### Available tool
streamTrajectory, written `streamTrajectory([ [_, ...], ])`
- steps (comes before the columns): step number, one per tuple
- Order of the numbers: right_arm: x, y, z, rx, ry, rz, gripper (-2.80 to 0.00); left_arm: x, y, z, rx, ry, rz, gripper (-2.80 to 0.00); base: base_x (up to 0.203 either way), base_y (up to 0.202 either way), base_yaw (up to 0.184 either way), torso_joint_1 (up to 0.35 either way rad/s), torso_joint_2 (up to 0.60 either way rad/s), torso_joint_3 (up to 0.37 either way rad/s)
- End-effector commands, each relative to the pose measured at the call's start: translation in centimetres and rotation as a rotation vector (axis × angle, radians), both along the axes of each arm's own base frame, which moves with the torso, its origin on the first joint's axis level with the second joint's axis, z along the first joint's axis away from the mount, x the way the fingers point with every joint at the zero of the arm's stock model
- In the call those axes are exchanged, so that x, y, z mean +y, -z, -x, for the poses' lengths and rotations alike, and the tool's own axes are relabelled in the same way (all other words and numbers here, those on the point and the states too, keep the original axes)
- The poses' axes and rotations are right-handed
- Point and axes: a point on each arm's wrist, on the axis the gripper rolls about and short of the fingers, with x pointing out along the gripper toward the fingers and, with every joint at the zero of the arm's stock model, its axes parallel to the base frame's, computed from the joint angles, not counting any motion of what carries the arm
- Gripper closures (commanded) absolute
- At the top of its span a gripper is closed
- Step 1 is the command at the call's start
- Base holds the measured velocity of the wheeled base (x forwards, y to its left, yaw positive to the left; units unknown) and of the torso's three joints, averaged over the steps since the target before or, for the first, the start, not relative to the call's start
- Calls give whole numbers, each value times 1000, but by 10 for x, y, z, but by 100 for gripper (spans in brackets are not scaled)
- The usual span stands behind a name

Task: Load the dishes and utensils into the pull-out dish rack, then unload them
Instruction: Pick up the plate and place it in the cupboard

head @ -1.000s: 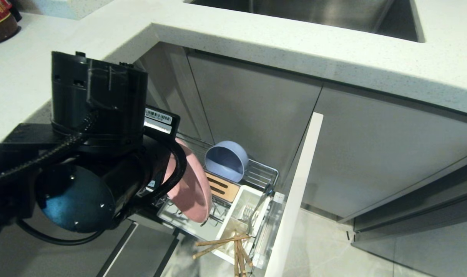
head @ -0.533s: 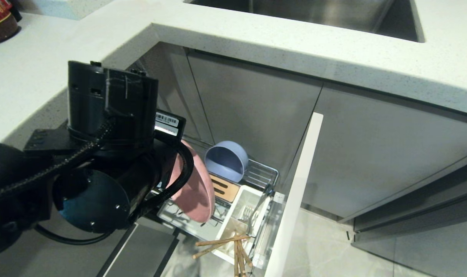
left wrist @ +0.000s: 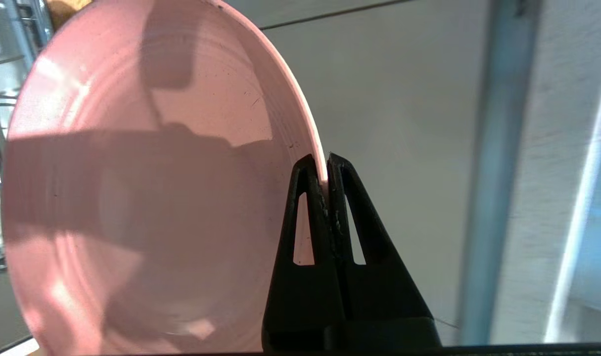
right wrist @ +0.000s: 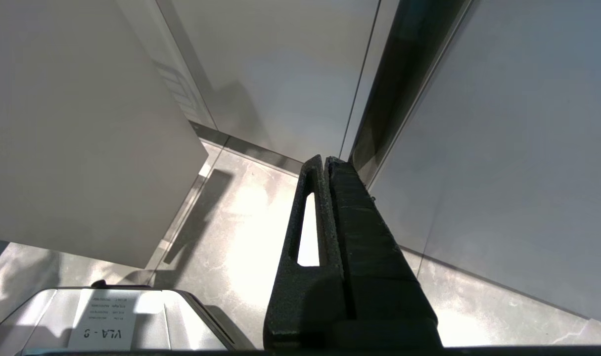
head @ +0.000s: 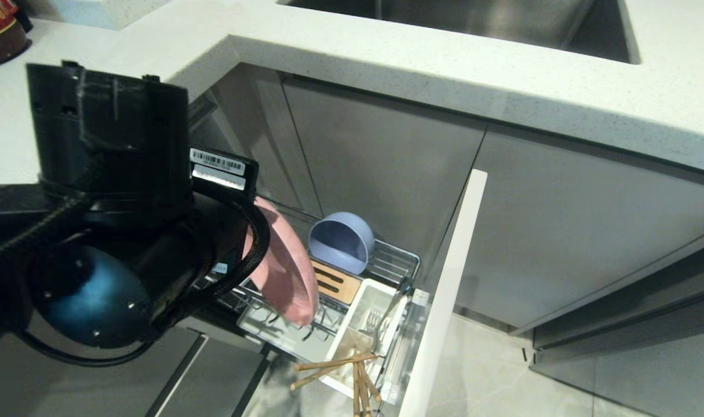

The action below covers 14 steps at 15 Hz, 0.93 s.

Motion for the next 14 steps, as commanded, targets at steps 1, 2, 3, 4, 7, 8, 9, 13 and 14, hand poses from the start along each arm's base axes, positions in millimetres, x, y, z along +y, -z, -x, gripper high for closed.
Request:
streamTrajectory([
  [1,0,0,0,0,0,0,0,7,-8,7,-23,-2,35,0,0,0,0,0,0,0],
  [2,0,0,0,0,-1,0,0,7,-5,8,-19,3,29,0,0,0,0,0,0,0],
  [3,0,0,0,0,1,0,0,6,-1,7,-20,4,31,0,0,0,0,0,0,0],
  [4,0,0,0,0,0,0,0,5,2,7,-27,4,39,0,0,0,0,0,0,0],
  [7,0,0,0,0,-1,0,0,4,12,5,-26,5,39,0,0,0,0,0,0,0],
  [8,0,0,0,0,-1,0,0,2,15,4,-25,7,38,0,0,0,0,0,0,0],
  [9,0,0,0,0,0,0,0,0,18,3,-23,7,35,0,0,0,0,0,0,0],
  [13,0,0,0,0,0,0,0,2,21,1,-24,6,40,0,0,0,0,0,0,0],
  [14,0,0,0,0,-1,0,0,2,23,1,-20,4,37,0,0,0,0,0,0,0],
])
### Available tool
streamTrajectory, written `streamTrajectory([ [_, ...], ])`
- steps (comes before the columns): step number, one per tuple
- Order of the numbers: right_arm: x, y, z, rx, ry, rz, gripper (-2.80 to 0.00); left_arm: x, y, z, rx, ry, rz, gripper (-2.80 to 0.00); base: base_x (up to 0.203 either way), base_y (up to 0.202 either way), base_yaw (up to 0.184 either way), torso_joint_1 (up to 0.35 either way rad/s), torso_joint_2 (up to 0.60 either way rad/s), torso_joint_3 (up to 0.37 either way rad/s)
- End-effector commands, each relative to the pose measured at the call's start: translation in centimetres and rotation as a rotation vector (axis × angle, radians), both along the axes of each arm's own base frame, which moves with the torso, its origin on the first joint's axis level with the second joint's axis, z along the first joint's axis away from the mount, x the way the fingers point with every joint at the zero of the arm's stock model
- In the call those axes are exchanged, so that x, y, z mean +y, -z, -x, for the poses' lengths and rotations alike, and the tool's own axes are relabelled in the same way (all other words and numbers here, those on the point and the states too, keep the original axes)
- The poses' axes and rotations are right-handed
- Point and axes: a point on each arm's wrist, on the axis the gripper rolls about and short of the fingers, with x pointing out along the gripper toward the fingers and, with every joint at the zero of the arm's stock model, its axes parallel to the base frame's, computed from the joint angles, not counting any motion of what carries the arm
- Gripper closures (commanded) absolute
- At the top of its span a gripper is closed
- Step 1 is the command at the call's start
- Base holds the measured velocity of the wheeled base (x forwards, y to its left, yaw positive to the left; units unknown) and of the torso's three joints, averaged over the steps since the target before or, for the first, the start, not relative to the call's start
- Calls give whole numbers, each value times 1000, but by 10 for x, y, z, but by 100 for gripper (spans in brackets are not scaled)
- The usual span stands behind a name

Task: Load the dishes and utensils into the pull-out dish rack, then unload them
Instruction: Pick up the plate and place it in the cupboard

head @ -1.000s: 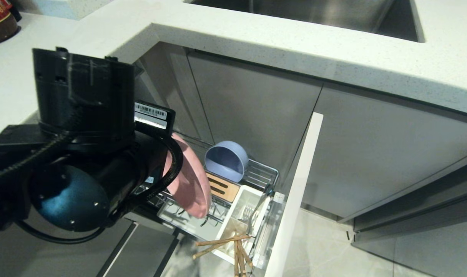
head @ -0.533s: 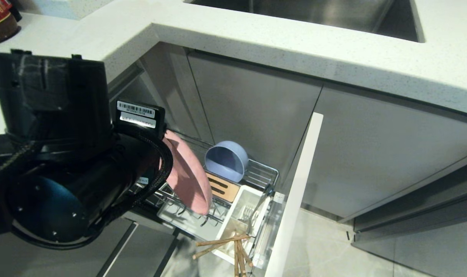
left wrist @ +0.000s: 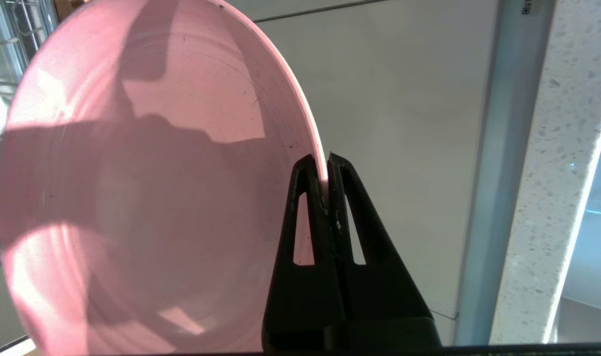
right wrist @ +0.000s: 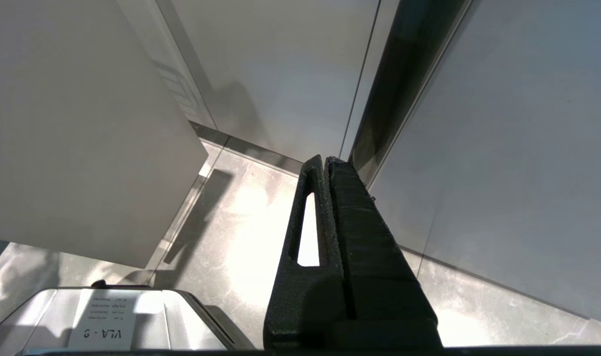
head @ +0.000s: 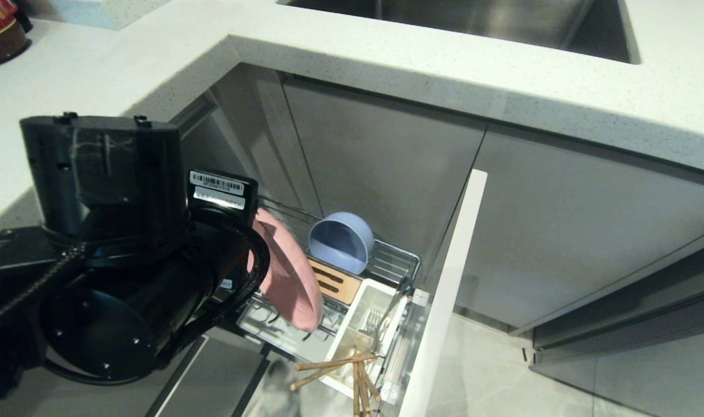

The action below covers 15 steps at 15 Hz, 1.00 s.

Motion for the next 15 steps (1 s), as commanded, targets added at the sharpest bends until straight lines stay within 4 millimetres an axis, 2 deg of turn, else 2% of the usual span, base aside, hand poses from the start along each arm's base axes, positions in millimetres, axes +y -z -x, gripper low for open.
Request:
streamTrajectory([
  [1,0,0,0,0,-1,0,0,0,3,-2,3,-14,3,0,0,0,0,0,0,0],
  [9,0,0,0,0,-1,0,0,2,14,-7,29,-34,-25,0,0,0,0,0,0,0],
  [15,0,0,0,0,0,0,0,2,-4,0,-60,3,28,0,0,0,0,0,0,0],
])
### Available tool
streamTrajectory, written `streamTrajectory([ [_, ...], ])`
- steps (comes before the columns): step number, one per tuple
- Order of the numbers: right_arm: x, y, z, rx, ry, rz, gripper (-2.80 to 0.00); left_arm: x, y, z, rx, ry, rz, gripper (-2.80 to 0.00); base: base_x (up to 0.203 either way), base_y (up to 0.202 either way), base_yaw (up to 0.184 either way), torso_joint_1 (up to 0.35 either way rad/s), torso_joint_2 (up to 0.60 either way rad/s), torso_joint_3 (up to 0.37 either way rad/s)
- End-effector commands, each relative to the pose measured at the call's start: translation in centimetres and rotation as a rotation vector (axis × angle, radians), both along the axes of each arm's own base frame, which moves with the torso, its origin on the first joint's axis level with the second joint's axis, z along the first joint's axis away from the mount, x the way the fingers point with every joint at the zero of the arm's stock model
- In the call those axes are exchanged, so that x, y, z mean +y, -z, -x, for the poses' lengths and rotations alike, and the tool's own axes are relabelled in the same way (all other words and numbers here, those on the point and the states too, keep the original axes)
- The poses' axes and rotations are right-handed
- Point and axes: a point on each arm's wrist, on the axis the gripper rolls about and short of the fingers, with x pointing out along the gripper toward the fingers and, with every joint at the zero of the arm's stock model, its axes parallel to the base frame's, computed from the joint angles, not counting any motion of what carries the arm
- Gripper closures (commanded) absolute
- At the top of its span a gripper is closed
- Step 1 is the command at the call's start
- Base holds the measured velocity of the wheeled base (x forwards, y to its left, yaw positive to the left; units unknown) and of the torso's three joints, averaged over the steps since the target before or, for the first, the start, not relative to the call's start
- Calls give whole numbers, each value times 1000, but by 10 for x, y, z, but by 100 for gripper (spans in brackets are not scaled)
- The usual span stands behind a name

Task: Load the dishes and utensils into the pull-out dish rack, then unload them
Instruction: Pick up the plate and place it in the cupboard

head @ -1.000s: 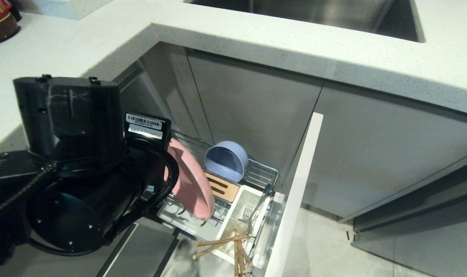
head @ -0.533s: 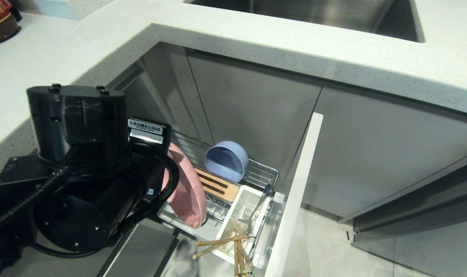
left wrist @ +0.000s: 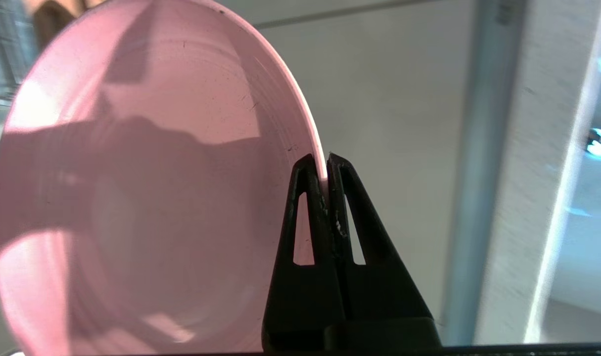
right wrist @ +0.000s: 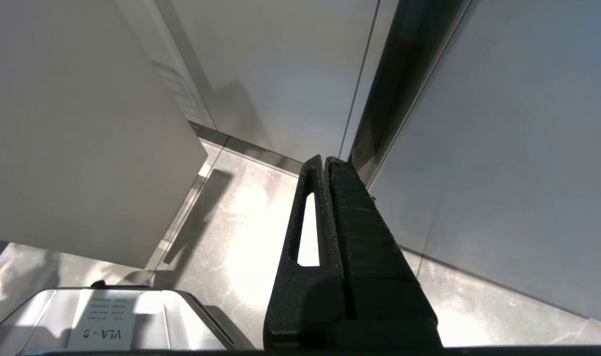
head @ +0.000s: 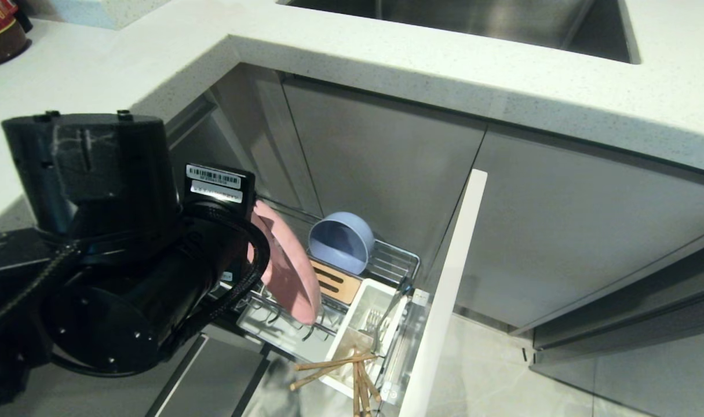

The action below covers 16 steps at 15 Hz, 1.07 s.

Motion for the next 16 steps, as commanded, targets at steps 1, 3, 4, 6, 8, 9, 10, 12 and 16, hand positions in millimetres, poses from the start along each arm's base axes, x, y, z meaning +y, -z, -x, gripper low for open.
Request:
streamTrajectory([
  [1,0,0,0,0,0,0,0,2,-2,4,-35,10,26,0,0,0,0,0,0,0],
  [3,0,0,0,0,1,0,0,2,3,4,-58,16,26,0,0,0,0,0,0,0],
  [4,0,0,0,0,1,0,0,0,8,3,-48,16,11,0,0,0,0,0,0,0],
  [6,0,0,0,0,1,0,0,0,16,2,-31,14,-11,0,0,0,0,0,0,0],
  [8,0,0,0,0,-1,0,0,-3,23,0,-13,9,-32,0,0,0,0,0,0,0],
  [9,0,0,0,0,1,0,0,-4,25,-1,-8,5,-38,0,0,0,0,0,0,0],
  [10,0,0,0,0,1,0,0,-5,27,-2,-5,5,-41,0,0,0,0,0,0,0],
  [12,0,0,0,0,1,0,0,-6,28,-3,-1,4,-46,0,0,0,0,0,0,0],
  [16,0,0,0,0,-1,0,0,-9,36,-6,18,-21,-76,0,0,0,0,0,0,0],
])
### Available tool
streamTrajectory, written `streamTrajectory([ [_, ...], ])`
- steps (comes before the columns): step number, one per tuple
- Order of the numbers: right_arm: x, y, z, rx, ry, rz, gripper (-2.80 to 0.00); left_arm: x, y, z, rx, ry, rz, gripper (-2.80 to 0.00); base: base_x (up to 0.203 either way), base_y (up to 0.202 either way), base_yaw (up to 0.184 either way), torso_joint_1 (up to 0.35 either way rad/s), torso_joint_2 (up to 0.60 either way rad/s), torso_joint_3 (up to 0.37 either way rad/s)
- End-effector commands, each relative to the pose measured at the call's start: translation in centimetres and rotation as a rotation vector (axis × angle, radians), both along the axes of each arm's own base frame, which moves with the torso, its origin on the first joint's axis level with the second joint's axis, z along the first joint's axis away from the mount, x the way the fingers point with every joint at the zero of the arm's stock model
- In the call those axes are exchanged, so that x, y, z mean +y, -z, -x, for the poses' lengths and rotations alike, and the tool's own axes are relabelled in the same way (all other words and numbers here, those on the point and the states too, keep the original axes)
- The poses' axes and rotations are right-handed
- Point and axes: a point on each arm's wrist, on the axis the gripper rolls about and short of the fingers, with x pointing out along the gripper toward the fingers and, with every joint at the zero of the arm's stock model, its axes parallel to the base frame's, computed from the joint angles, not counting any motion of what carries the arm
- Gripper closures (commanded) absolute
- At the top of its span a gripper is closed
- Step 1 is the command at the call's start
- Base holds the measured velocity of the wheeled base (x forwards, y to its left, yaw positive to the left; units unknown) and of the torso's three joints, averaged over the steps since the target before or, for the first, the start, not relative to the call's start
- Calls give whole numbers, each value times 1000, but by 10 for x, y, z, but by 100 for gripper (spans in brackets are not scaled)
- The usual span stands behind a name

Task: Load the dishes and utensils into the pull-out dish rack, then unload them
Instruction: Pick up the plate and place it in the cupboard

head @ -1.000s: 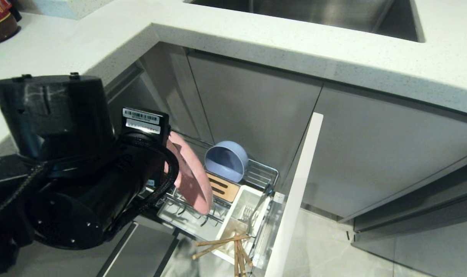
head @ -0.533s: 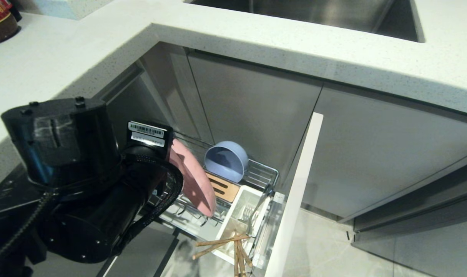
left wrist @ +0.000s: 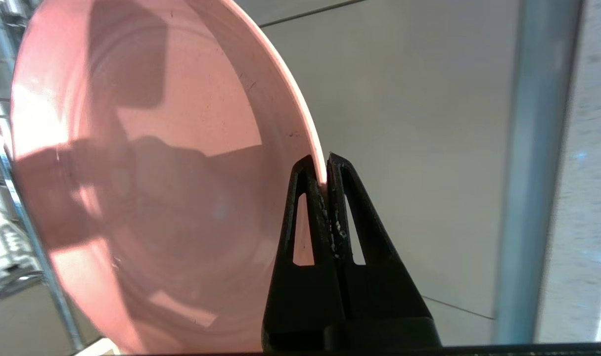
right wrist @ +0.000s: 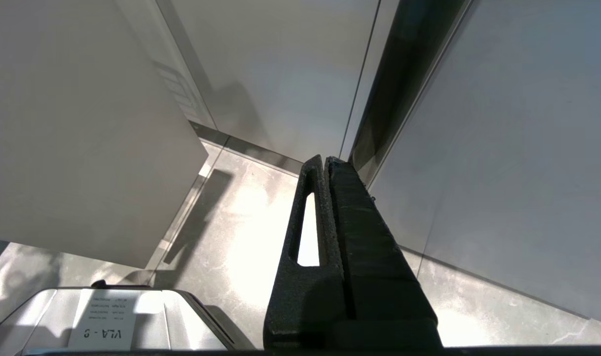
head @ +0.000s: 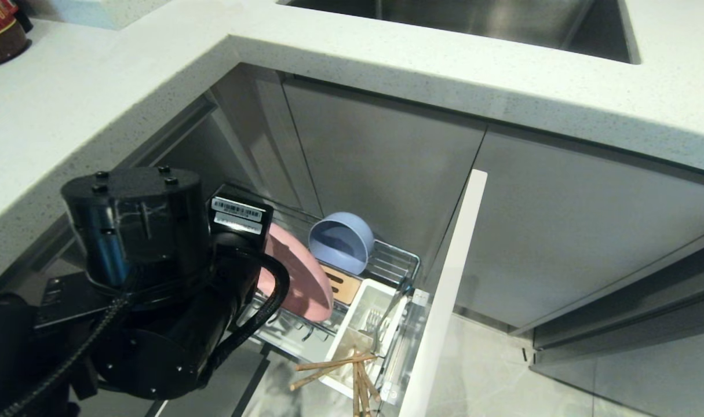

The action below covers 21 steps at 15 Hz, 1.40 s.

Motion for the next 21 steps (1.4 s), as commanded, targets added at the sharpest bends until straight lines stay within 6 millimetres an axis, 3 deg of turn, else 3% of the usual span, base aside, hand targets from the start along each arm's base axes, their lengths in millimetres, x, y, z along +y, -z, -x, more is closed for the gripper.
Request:
streamTrajectory([
  [1,0,0,0,1,2,0,0,-3,6,-3,12,-9,-10,0,0,0,0,0,0,0],
  [12,0,0,0,1,0,0,0,-15,28,-17,70,-7,-71,0,0,0,0,0,0,0],
  [21,0,0,0,1,1,0,0,-17,33,-20,81,-8,-84,0,0,0,0,0,0,0],
])
